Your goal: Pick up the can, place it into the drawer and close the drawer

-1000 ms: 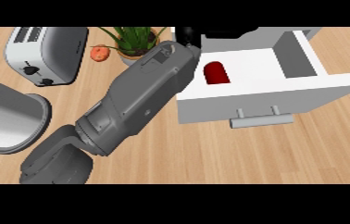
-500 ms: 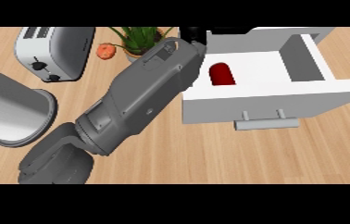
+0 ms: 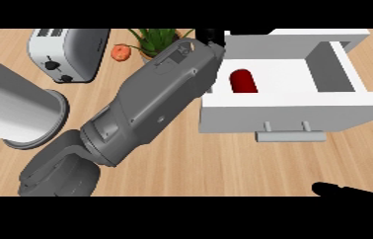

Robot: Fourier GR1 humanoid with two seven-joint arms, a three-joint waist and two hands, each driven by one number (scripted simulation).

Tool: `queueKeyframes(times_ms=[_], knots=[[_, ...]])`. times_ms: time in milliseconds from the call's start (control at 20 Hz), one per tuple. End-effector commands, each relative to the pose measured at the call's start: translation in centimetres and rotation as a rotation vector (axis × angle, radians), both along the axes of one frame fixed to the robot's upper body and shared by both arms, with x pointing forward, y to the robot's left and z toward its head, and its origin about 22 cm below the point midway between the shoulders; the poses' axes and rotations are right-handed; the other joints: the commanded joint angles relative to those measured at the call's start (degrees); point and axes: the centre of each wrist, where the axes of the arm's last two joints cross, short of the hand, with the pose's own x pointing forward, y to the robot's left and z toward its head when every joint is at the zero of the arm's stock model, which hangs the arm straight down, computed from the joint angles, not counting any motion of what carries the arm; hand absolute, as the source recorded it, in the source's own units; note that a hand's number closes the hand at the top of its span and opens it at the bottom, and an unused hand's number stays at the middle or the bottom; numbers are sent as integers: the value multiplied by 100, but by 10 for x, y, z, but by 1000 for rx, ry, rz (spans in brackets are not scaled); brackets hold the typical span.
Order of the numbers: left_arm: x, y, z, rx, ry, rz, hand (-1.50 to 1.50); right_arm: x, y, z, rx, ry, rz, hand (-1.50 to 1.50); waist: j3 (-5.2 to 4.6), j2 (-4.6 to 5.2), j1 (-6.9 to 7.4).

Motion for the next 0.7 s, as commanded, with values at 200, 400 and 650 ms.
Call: queueKeyframes(times_ms=[200, 400, 650], knots=[[6, 18, 1, 7, 33, 5, -150, 66, 46, -1, -191, -35, -31, -150, -6, -53, 197], [5, 15, 7, 9, 34, 26, -150, 99, 46, -36, -304, -5, -30, -150, 2, -40, 189], [10, 44, 8, 20, 25, 30, -150, 136, 65, -43, -441, 19, -24, -150, -2, -66, 258]])
